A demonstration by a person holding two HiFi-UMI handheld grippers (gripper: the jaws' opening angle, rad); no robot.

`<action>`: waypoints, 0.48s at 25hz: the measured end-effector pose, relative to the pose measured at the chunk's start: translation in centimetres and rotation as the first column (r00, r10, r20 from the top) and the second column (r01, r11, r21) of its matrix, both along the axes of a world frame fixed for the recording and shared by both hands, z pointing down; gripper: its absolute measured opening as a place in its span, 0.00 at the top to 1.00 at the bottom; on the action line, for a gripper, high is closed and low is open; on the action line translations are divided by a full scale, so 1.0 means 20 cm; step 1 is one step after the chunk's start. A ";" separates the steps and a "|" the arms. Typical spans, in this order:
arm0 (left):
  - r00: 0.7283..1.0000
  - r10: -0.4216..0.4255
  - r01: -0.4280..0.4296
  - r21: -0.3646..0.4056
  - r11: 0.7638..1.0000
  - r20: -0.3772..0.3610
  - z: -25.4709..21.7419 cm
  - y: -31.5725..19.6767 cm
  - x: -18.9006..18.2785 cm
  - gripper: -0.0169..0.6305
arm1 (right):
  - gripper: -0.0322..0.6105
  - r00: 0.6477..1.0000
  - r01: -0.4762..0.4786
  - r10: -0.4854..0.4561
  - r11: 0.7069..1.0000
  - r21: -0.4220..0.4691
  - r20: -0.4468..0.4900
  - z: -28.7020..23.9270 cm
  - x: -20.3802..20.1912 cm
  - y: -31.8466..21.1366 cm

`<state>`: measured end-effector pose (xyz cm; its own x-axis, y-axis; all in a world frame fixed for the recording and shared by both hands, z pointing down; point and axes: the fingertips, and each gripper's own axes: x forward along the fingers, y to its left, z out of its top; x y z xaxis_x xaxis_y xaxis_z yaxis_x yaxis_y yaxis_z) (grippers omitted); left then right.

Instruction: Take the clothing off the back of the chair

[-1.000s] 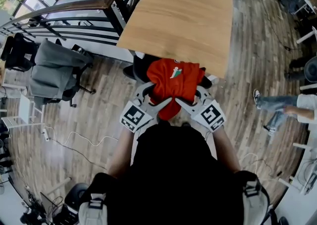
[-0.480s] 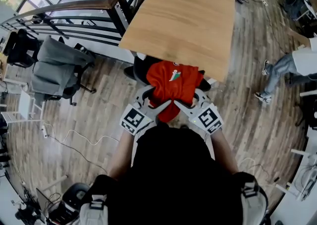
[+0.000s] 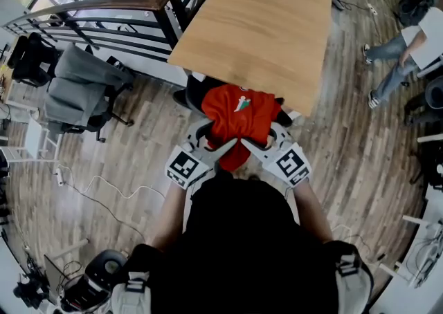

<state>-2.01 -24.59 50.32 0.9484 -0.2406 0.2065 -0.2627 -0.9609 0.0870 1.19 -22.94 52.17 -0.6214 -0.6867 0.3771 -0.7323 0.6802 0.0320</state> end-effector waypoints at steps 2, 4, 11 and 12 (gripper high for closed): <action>1.000 -0.011 0.011 0.004 1.000 -0.001 -0.02 0.03 0.01 0.57 | 0.69 1.000 0.008 -0.008 1.000 0.007 -0.001 -0.01 0.01 0.03; 1.000 -0.021 0.021 0.011 1.000 0.001 -0.03 0.05 0.01 0.57 | 0.69 1.000 0.017 -0.017 1.000 0.016 0.001 -0.03 0.01 0.04; 0.998 -0.062 0.061 0.030 0.998 0.003 -0.08 0.03 0.01 0.57 | 0.70 0.999 0.040 -0.040 0.999 0.030 0.016 -0.07 0.01 0.01; 0.998 -0.066 0.066 0.032 0.997 0.005 -0.08 0.02 0.01 0.58 | 0.70 0.999 0.042 -0.043 0.999 0.032 0.020 -0.07 0.01 0.00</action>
<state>-1.88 -24.28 48.69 0.9290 -0.3096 0.2030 -0.3264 -0.9436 0.0547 1.40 -22.90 50.76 -0.6577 -0.6708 0.3428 -0.7035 0.7096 0.0390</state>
